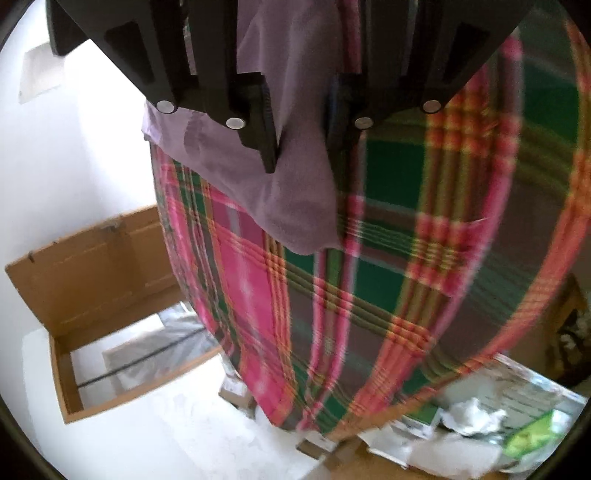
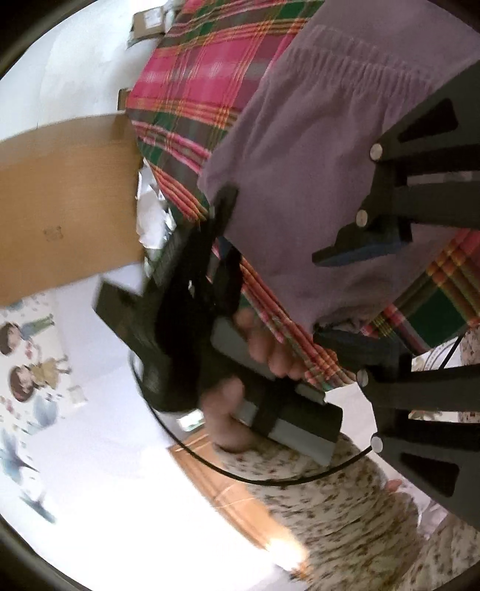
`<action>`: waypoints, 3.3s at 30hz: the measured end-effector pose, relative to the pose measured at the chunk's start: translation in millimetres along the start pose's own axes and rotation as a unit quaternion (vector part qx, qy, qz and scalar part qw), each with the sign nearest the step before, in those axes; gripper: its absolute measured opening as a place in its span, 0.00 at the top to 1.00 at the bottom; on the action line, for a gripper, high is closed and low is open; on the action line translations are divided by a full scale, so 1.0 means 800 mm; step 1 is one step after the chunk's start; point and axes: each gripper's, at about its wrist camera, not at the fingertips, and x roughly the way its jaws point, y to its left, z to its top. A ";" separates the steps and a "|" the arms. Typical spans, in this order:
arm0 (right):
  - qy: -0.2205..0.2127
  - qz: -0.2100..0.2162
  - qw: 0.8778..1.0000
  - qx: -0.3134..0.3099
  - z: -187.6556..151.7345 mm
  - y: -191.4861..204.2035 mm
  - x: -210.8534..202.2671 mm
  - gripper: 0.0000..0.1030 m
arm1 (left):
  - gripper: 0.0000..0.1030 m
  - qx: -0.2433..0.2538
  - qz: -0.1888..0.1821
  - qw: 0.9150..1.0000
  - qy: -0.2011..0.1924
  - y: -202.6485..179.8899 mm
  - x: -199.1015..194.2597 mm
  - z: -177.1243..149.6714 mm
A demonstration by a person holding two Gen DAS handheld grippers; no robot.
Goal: Fold clothes
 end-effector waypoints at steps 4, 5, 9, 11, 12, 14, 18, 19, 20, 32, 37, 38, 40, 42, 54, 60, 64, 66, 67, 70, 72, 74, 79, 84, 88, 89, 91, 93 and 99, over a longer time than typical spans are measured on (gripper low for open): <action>-0.034 -0.017 0.999 0.024 -0.006 -0.021 -0.039 0.63 | 0.76 0.011 0.028 0.999 -0.039 -0.006 -0.034 -0.014; -0.044 -0.020 0.998 0.033 -0.008 -0.026 -0.050 0.63 | 0.76 0.012 0.030 0.998 -0.049 -0.006 -0.043 -0.017; -0.077 -0.049 0.993 0.069 -0.026 -0.059 -0.097 0.61 | 0.63 0.039 0.049 0.994 -0.086 -0.035 -0.063 -0.034; -0.088 -0.080 0.989 0.083 -0.035 -0.073 -0.117 0.60 | 0.63 0.076 0.052 0.991 -0.095 -0.058 -0.064 -0.049; -0.092 -0.098 0.987 0.093 -0.039 -0.083 -0.126 0.59 | 0.61 0.091 0.051 0.990 -0.092 -0.069 -0.061 -0.054; -0.098 -0.143 0.977 0.120 -0.051 -0.111 -0.148 0.58 | 0.61 0.120 0.047 0.989 -0.079 -0.092 -0.051 -0.065; -0.112 -0.229 0.947 0.194 -0.088 -0.170 -0.207 0.56 | 0.61 0.181 0.031 0.982 -0.040 -0.143 -0.013 -0.092; -0.117 -0.248 0.938 0.213 -0.102 -0.183 -0.224 0.56 | 0.61 0.196 0.026 0.980 -0.031 -0.154 -0.002 -0.098; -0.122 -0.270 0.926 0.234 -0.115 -0.197 -0.240 0.55 | 0.61 0.209 0.022 0.977 -0.024 -0.165 0.007 -0.104; -0.114 -0.460 0.817 0.328 -0.214 -0.318 -0.381 0.54 | 0.61 0.321 -0.010 0.943 0.089 -0.267 0.139 -0.168; -0.103 -0.478 0.794 0.362 -0.236 -0.371 -0.409 0.54 | 0.61 0.347 0.001 0.932 0.105 -0.281 0.169 -0.183; -0.098 -0.476 0.794 0.364 -0.239 -0.381 -0.410 0.54 | 0.61 0.349 0.004 0.931 0.106 -0.281 0.174 -0.185; -0.090 -0.478 0.793 0.367 -0.242 -0.394 -0.411 0.54 | 0.61 0.352 0.010 0.929 0.109 -0.282 0.183 -0.187; -0.082 -0.465 0.800 0.369 -0.241 -0.405 -0.408 0.54 | 0.61 0.353 0.013 0.930 0.102 -0.283 0.185 -0.187; -0.105 -0.460 0.822 0.319 -0.221 -0.402 -0.409 0.95 | 0.61 0.345 0.032 0.935 0.077 -0.288 0.189 -0.190; -0.118 -0.465 0.821 0.309 -0.209 -0.407 -0.425 0.95 | 0.61 0.339 0.034 0.937 0.074 -0.291 0.189 -0.192; -0.085 -0.456 0.821 0.334 -0.213 -0.434 -0.415 0.94 | 0.61 0.345 0.030 0.935 0.078 -0.294 0.191 -0.197; -0.073 -0.446 0.818 0.356 -0.222 -0.445 -0.411 0.90 | 0.61 0.346 0.027 0.934 0.080 -0.295 0.192 -0.199; -0.071 -0.443 0.815 0.367 -0.227 -0.449 -0.411 0.88 | 0.61 0.346 0.026 0.935 0.081 -0.295 0.193 -0.199; -0.084 -0.433 0.802 0.402 -0.243 -0.453 -0.425 0.72 | 0.61 0.346 0.029 0.934 0.081 -0.296 0.194 -0.200; -0.096 -0.428 0.790 0.429 -0.253 -0.454 -0.438 0.70 | 0.61 0.349 0.032 0.933 0.081 -0.298 0.194 -0.202; -0.116 -0.413 0.786 0.445 -0.264 -0.443 -0.452 0.70 | 0.61 0.350 0.029 0.933 0.082 -0.300 0.194 -0.204; -0.145 -0.386 0.789 0.455 -0.296 -0.402 -0.459 0.59 | 0.61 0.353 0.022 0.931 0.087 -0.305 0.196 -0.210; -0.168 -0.345 0.796 0.469 -0.315 -0.389 -0.453 0.57 | 0.61 0.357 0.021 0.930 0.091 -0.310 0.198 -0.214; -0.178 -0.357 0.795 0.457 -0.307 -0.381 -0.457 0.87 | 0.61 0.356 0.021 0.930 0.091 -0.310 0.197 -0.215; -0.179 -0.361 0.799 0.446 -0.303 -0.377 -0.458 0.89 | 0.61 0.356 0.021 0.930 0.091 -0.310 0.197 -0.215; -0.172 -0.388 0.803 0.419 -0.289 -0.371 -0.460 0.90 | 0.61 0.355 0.023 0.930 0.090 -0.310 0.197 -0.215; -0.179 -0.402 0.807 0.393 -0.274 -0.361 -0.466 0.91 | 0.61 0.354 0.023 0.931 0.090 -0.312 0.196 -0.215; -0.207 -0.402 0.820 0.350 -0.222 -0.357 -0.489 0.91 | 0.61 0.349 0.015 0.933 0.091 -0.319 0.195 -0.216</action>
